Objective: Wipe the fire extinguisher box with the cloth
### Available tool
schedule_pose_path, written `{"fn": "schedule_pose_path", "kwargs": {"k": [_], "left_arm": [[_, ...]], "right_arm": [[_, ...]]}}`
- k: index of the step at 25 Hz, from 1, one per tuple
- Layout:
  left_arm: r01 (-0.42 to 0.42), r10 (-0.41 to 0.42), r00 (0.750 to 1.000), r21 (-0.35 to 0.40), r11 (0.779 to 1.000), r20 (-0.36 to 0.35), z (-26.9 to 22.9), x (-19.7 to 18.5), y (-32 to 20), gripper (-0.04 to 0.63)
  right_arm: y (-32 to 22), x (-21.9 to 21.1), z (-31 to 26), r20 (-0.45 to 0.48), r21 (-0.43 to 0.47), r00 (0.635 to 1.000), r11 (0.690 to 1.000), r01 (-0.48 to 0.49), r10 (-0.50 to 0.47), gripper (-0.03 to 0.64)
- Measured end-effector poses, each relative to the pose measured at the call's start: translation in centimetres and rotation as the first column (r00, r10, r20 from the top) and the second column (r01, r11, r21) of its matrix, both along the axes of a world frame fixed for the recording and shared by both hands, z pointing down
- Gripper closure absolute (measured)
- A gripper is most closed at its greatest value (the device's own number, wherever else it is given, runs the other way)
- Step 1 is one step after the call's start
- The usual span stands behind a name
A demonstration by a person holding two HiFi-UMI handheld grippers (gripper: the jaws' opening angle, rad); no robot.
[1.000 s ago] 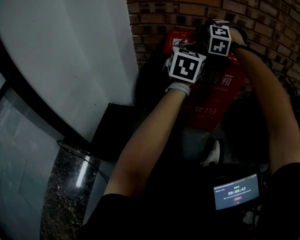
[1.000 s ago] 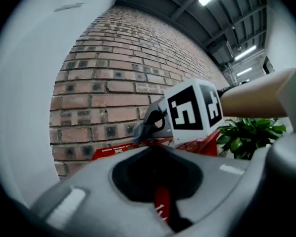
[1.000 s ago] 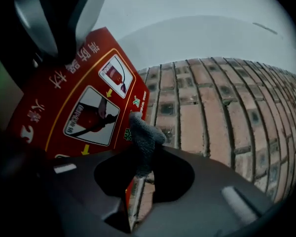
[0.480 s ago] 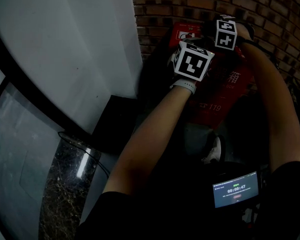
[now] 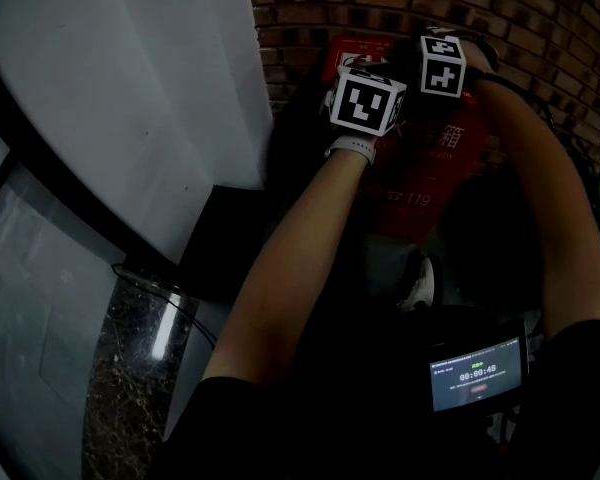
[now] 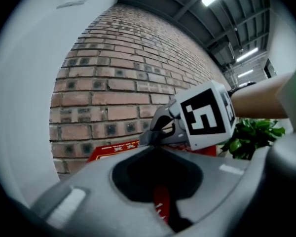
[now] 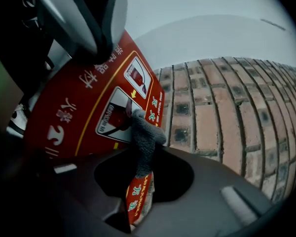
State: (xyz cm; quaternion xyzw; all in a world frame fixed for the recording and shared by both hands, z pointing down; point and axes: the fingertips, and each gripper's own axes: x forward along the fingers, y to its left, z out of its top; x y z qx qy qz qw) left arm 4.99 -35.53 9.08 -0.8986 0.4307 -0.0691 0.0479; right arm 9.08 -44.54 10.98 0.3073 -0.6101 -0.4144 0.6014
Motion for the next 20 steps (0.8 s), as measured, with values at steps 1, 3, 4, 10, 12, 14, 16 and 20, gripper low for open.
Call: {"fn": "schedule_pose_path", "kwargs": {"k": [1, 3, 4, 10, 12, 14, 16, 20], "left_arm": [[0.0, 0.0, 1.0, -0.005, 1.0, 0.003, 0.1, 0.0, 0.0, 0.594], [-0.015, 0.015, 1.0, -0.01, 1.0, 0.014, 0.3, 0.4, -0.2, 0.594], [-0.023, 0.023, 1.0, -0.013, 1.0, 0.016, 0.4, 0.6, -0.3, 0.595], [-0.012, 0.013, 1.0, -0.022, 1.0, 0.022, 0.5, 0.4, -0.3, 0.595], [-0.01, 0.011, 1.0, -0.028, 1.0, 0.023, 0.5, 0.4, -0.3, 0.595], [-0.01, 0.011, 0.999, -0.033, 0.999, 0.032, 0.6, 0.5, -0.2, 0.595], [-0.006, 0.007, 0.999, -0.033, 0.999, 0.048, 0.7, 0.5, -0.2, 0.595], [0.001, 0.0, 0.999, -0.038, 0.999, 0.049, 0.7, 0.5, -0.3, 0.595]], "right_arm": [[0.5, 0.0, 0.1, 0.001, -0.001, 1.0, 1.0, 0.003, -0.003, 0.555], [1.4, -0.2, 0.1, 0.008, -0.003, 1.0, 1.0, 0.012, -0.012, 0.555], [1.9, -0.4, 0.1, 0.011, -0.005, 1.0, 1.0, 0.019, -0.019, 0.555], [4.8, -1.1, 0.3, 0.005, -0.028, 0.999, 0.998, 0.052, -0.052, 0.555], [5.6, -1.2, 0.3, 0.006, -0.034, 0.998, 0.998, 0.059, -0.059, 0.555], [6.5, -1.2, 0.3, 0.014, -0.043, 0.998, 0.997, 0.067, -0.066, 0.555], [7.4, -1.2, 0.3, 0.021, -0.054, 0.997, 0.996, 0.075, -0.074, 0.555], [9.1, -1.5, 0.3, 0.028, -0.064, 0.995, 0.993, 0.101, -0.1, 0.555]]}}
